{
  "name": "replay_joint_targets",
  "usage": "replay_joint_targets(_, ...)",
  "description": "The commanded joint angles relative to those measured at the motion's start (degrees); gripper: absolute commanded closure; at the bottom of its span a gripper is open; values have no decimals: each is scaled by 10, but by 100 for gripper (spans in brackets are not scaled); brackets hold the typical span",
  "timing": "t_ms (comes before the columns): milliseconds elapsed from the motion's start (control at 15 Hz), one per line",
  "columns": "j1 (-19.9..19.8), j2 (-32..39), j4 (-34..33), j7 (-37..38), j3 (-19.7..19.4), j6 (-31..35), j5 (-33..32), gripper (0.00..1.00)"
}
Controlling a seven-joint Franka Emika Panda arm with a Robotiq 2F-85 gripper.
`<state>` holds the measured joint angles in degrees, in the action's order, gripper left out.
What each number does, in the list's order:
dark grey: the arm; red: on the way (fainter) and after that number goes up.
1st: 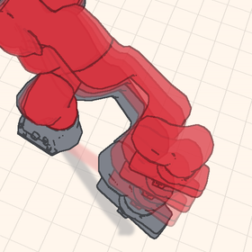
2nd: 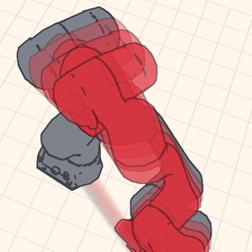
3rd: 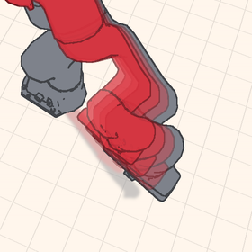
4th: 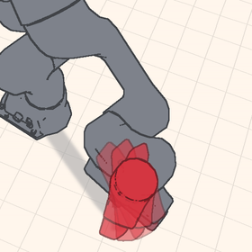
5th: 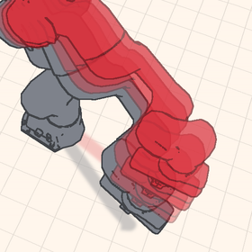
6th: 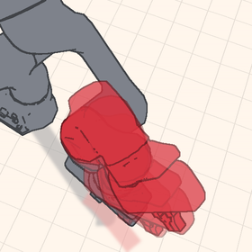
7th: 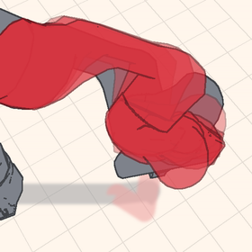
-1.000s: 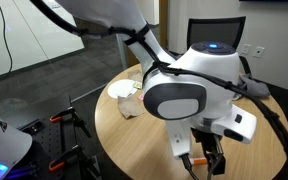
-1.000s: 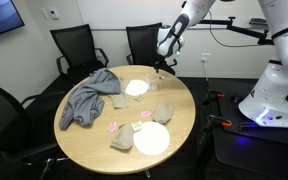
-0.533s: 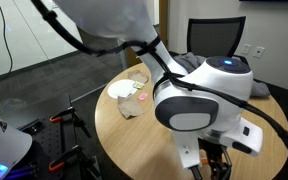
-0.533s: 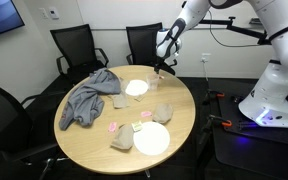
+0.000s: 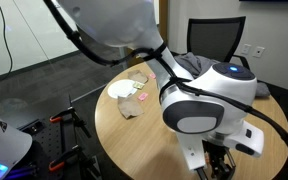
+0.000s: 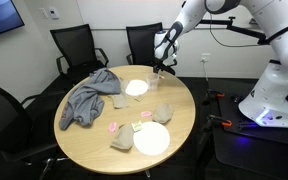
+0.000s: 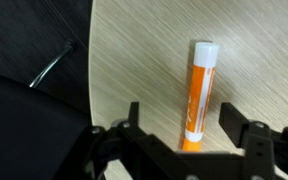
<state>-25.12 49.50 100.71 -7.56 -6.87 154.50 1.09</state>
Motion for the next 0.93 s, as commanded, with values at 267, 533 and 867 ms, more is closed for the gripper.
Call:
replay_joint_targets(267, -8, 23, -40, -19, 5, -31, 8, 78)
replay_joint_targets(533, -1, 14, -36, -11, 0, -40, 7, 97)
replay_joint_targets(867, 27, -63, 23, 1, -10, -62, -1, 95)
